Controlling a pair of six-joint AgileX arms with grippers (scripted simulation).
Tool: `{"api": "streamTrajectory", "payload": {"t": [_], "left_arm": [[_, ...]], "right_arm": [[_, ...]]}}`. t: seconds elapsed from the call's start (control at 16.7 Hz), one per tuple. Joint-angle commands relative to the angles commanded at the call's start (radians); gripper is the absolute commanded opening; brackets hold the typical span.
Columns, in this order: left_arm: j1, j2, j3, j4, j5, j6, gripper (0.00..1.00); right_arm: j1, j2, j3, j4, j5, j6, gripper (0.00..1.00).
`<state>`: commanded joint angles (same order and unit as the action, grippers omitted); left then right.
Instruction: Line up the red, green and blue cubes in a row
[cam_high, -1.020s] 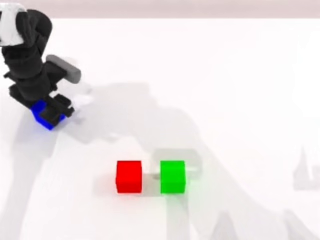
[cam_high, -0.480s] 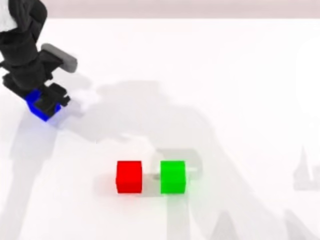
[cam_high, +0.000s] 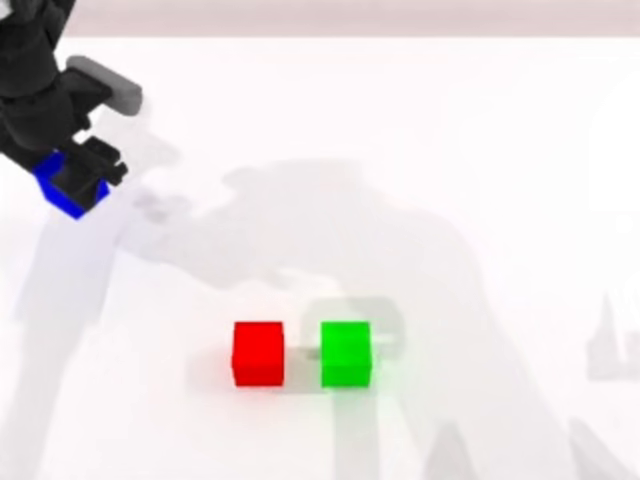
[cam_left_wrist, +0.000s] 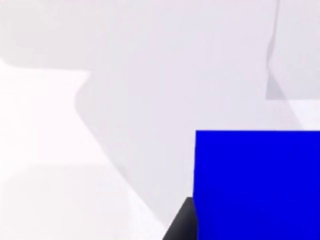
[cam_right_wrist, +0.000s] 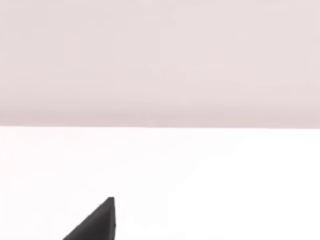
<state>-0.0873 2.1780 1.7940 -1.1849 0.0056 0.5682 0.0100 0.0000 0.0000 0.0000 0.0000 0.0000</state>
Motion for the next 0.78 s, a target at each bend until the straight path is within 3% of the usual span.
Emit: {"api": "streamTrajectory", "payload": {"t": [0.18, 0.36, 0.54, 0.78], "left_arm": [[-0.024, 0.009, 0.018, -0.008, 0.000, -0.034, 0.00], [-0.105, 0.043, 0.078, -0.036, -0.001, -0.161, 0.00], [-0.228, 0.089, 0.157, -0.078, -0.002, -0.369, 0.00], [-0.428, 0.155, 0.263, -0.146, -0.001, -0.737, 0.00]], "right_arm": [[0.000, 0.000, 0.000, 0.000, 0.000, 0.000, 1.00], [0.000, 0.000, 0.000, 0.000, 0.000, 0.000, 1.00], [0.000, 0.000, 0.000, 0.000, 0.000, 0.000, 1.00], [0.000, 0.000, 0.000, 0.000, 0.000, 0.000, 1.00]]}}
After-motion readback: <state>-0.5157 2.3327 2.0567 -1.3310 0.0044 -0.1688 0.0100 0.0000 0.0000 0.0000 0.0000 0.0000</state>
